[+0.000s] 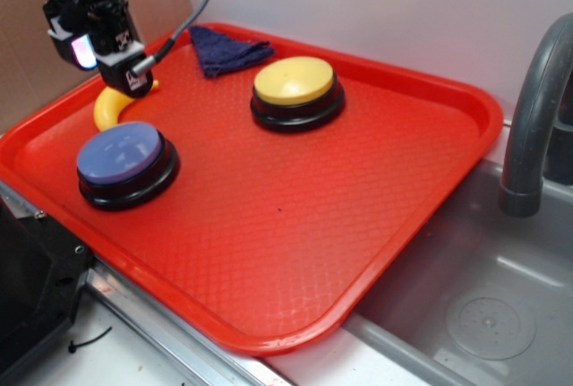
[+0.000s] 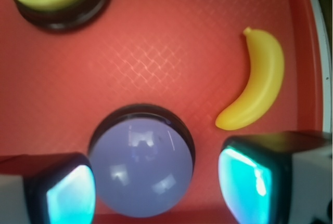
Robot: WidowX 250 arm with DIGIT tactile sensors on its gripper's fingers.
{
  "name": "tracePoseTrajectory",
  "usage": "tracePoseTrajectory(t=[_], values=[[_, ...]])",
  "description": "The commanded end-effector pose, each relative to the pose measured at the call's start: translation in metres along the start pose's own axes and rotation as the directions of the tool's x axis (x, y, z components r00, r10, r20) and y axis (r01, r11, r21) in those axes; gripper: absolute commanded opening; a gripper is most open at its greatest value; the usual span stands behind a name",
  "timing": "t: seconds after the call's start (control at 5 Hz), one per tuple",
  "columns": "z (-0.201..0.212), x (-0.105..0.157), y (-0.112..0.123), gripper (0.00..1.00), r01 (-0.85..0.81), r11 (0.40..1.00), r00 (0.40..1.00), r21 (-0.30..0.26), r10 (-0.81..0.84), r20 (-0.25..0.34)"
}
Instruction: Push the purple button.
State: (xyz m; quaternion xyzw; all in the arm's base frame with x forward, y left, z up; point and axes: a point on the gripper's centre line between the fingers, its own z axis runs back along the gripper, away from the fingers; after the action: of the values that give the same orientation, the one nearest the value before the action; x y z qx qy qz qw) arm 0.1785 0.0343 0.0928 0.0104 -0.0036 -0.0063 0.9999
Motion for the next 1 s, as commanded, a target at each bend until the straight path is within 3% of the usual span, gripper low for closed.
tracePoseTrajectory(t=[0.0,0.4,0.8], values=[[-0.018,-0.017,0.004,1.00,-0.014,1.000,1.000,-0.001,0.014,0.004],[-0.049,-0.013,-0.004,1.00,0.003,1.000,1.000,-0.018,-0.003,0.004],[-0.030,-0.005,-0.014,1.00,0.032,0.998,0.999,0.055,-0.031,-0.020]])
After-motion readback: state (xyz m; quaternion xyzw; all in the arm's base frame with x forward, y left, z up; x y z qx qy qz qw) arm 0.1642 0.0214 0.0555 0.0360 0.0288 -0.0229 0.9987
